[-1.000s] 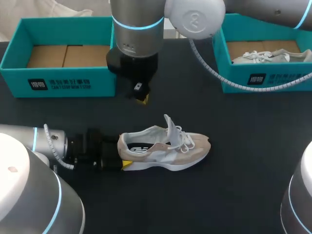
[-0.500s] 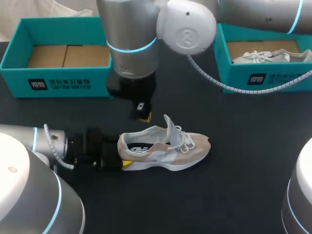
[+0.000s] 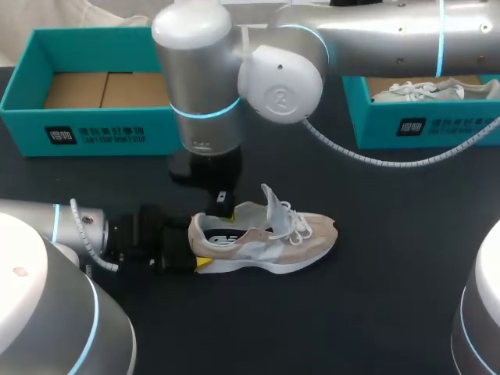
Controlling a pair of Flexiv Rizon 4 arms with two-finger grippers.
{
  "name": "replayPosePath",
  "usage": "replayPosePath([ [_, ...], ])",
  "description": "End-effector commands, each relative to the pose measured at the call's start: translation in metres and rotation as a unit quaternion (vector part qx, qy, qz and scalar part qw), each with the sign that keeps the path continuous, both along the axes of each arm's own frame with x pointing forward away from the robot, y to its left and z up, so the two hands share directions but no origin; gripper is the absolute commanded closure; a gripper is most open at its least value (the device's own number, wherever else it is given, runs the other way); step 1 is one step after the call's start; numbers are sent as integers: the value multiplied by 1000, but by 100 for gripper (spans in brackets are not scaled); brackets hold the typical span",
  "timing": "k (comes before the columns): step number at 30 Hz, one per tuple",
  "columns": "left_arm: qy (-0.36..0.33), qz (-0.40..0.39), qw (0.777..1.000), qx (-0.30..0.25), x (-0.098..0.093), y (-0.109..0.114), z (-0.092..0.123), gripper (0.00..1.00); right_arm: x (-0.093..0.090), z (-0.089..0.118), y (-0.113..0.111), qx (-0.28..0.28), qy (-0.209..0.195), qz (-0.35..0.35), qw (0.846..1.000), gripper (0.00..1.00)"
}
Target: Take the shoe out of the shoebox, open the shoe tongue, remove and reinsert the insole, then place the shoe into the shoebox
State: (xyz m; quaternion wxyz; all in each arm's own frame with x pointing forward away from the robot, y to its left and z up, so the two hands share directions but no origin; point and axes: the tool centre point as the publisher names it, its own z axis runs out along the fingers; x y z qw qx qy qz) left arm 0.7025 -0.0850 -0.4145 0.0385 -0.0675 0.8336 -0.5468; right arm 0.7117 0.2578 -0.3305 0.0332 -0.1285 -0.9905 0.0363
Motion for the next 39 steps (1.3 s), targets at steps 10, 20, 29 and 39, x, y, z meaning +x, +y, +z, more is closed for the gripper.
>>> replayPosePath([
  [10,0,-1,1000,2,-1,0,-3,100,6,-41,-23,-8,-7,7,1000,100],
  [20,0,-1,1000,2,-1,0,-3,100,14,-51,-26,3,-15,18,1000,58],
  [29,0,-1,1000,2,-1,0,-3,100,23,-80,-20,22,-7,30,999,60],
  [39,0,-1,1000,2,-1,0,-3,100,0,-105,-14,35,25,7,999,100],
])
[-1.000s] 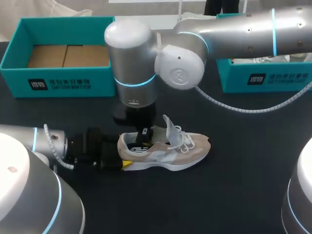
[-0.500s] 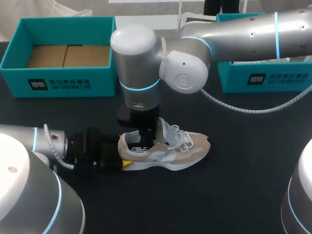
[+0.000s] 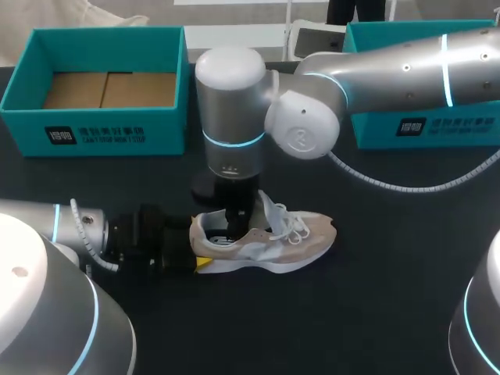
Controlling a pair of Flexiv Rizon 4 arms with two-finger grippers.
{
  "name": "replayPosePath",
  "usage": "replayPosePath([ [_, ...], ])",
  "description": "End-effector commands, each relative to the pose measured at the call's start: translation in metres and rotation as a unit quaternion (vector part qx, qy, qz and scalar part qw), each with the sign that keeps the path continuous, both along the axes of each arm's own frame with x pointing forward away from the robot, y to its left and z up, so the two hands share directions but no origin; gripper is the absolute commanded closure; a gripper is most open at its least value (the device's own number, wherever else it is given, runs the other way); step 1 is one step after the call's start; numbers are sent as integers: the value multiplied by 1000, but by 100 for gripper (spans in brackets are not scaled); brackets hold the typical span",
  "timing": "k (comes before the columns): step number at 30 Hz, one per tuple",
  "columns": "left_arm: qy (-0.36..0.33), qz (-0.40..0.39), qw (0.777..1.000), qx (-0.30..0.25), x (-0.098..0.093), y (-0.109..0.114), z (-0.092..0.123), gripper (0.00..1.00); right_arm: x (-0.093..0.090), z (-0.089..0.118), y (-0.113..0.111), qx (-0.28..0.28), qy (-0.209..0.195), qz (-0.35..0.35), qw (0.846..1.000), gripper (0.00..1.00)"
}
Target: Take the shoe out of the shoebox, open the shoe tongue, remove and reinsert the insole, then place the shoe into the shoebox
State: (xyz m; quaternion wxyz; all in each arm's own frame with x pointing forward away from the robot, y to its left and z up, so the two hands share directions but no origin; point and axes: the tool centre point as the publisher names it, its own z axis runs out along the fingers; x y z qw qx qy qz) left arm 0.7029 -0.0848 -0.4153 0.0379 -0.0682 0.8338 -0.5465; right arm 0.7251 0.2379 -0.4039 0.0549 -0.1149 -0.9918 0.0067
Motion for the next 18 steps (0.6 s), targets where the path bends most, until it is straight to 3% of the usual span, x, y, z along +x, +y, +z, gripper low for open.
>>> replayPosePath([
  [1,0,-1,1000,2,-1,0,-2,100,-17,-31,6,2,7,-8,1000,100],
  [9,0,-1,1000,2,-1,0,-2,100,-40,-19,6,3,4,-44,999,100],
  [18,0,-1,1000,2,-1,0,-2,100,-43,19,-7,-19,-22,-66,997,100],
])
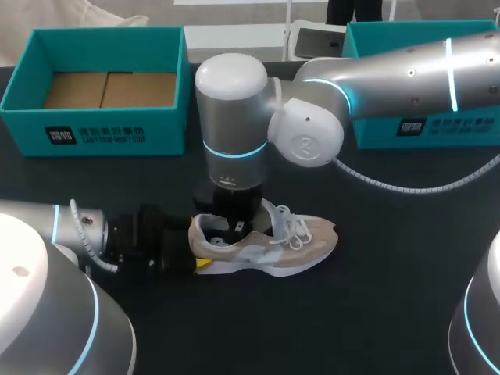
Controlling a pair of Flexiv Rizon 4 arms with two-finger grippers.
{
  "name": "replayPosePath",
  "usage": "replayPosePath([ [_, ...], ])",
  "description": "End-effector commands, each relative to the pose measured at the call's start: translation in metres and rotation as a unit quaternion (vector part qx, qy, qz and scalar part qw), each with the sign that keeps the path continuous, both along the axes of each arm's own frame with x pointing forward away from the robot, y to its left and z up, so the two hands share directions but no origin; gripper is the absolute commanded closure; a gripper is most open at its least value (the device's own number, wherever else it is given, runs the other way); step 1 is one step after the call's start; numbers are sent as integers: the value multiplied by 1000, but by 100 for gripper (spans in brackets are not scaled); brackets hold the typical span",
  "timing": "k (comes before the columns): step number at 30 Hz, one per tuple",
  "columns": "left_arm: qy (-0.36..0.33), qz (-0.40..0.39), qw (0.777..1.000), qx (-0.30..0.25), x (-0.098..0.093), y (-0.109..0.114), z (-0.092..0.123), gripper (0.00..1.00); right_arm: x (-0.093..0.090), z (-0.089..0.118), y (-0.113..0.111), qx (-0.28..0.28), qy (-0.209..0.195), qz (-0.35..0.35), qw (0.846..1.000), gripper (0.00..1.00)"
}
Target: Take the shoe out of the shoebox, open the shoe tongue, remove and reinsert the insole, then place the shoe into the shoebox
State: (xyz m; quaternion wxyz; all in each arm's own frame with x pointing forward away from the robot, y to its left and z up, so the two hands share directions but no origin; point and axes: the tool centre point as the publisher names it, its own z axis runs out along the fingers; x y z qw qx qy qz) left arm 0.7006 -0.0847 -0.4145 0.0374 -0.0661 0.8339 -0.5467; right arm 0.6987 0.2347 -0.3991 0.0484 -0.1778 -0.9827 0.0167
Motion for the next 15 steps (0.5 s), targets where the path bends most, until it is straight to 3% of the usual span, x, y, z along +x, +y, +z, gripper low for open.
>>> replayPosePath([
  [1,0,1,1000,2,1,0,-3,100,-16,18,-4,-8,-20,-5,1000,100],
  [15,0,1,1000,2,1,0,-3,100,0,51,-16,-5,-42,17,999,100],
])
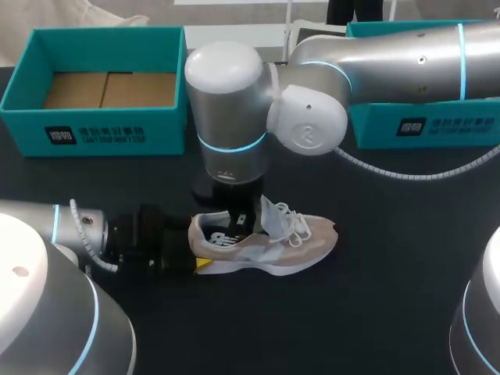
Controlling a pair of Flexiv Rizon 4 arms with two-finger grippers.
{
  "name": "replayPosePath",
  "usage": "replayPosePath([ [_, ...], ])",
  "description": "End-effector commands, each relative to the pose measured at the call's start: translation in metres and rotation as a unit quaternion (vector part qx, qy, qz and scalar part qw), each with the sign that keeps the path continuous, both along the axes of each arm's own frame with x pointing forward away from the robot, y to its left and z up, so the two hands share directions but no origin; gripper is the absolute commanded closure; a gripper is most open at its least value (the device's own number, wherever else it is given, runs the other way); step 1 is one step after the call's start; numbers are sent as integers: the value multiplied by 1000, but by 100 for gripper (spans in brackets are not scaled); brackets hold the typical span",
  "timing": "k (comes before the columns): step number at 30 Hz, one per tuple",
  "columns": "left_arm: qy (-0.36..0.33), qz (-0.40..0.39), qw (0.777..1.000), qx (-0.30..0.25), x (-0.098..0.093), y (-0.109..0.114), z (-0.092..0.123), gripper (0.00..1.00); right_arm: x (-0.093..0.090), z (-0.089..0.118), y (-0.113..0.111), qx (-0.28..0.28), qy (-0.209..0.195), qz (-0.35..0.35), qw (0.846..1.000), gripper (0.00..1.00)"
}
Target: Take the shoe out of the shoebox, open the shoe tongue, remove and reinsert the insole, then place the shoe into the shoebox
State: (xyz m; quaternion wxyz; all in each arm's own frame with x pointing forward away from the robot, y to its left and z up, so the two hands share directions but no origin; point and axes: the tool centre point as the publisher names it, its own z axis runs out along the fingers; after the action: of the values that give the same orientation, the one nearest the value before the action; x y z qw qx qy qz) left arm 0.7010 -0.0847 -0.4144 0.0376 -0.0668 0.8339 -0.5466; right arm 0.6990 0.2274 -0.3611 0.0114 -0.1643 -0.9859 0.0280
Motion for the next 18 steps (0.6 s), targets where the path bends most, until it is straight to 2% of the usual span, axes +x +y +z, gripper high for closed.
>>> replayPosePath([
  [1,0,1,1000,2,0,0,-3,100,1,16,-9,17,-11,4,1000,100],
  [8,0,1,1000,2,0,0,-3,100,7,28,-10,23,-13,15,1000,100],
  [18,0,1,1000,2,0,0,-3,100,10,43,-25,23,-28,1,999,100],
])
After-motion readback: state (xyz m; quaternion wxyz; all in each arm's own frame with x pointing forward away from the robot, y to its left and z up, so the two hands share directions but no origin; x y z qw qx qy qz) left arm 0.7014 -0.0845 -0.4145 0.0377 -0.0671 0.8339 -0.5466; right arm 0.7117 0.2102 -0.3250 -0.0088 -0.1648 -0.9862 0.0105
